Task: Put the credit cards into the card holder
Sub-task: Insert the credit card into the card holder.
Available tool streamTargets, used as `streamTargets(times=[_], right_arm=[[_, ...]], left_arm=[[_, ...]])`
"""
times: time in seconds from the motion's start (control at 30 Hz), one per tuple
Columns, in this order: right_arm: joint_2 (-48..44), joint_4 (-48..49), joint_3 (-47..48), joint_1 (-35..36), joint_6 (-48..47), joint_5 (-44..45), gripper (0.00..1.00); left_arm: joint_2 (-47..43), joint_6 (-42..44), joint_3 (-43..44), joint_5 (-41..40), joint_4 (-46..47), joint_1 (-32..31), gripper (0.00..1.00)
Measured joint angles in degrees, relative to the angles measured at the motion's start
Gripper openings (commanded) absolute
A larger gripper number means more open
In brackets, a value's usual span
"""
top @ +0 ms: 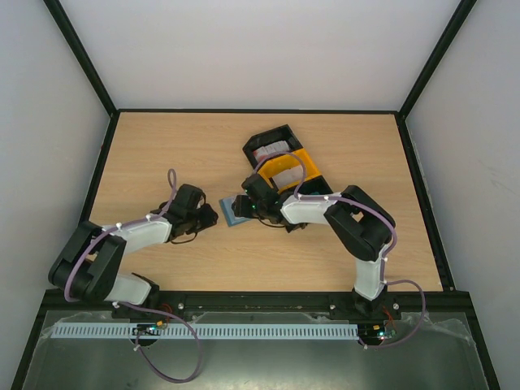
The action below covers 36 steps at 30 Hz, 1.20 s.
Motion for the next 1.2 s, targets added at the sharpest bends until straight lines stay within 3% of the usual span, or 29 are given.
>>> streamTargets(times=[0.33, 0.7, 0.87, 1.2], right_arm=[[0.0, -5.97, 2.51, 0.02, -2.43, 1.75, 0.59], [0.0, -10.54, 4.68, 0.04, -4.68, 3.43, 0.7], [-0.02, -10.75, 4.74, 0.02, -4.37, 1.38, 0.7], [-0.09, -13.0, 5.84, 0.15, -2.86, 6.56, 0.69]], left_arm=[[-1.81, -0.09, -0.15, -2.58, -2.27, -0.09, 0.39], [-0.92, 0.15, -0.15, 0.87, -1.29, -0.09, 0.39], [-0.92, 0.13, -0.15, 2.05, -0.28, -0.09, 0.39], [-0.92, 0.11, -0.15, 2.1, 0.66, -0.09, 0.39]])
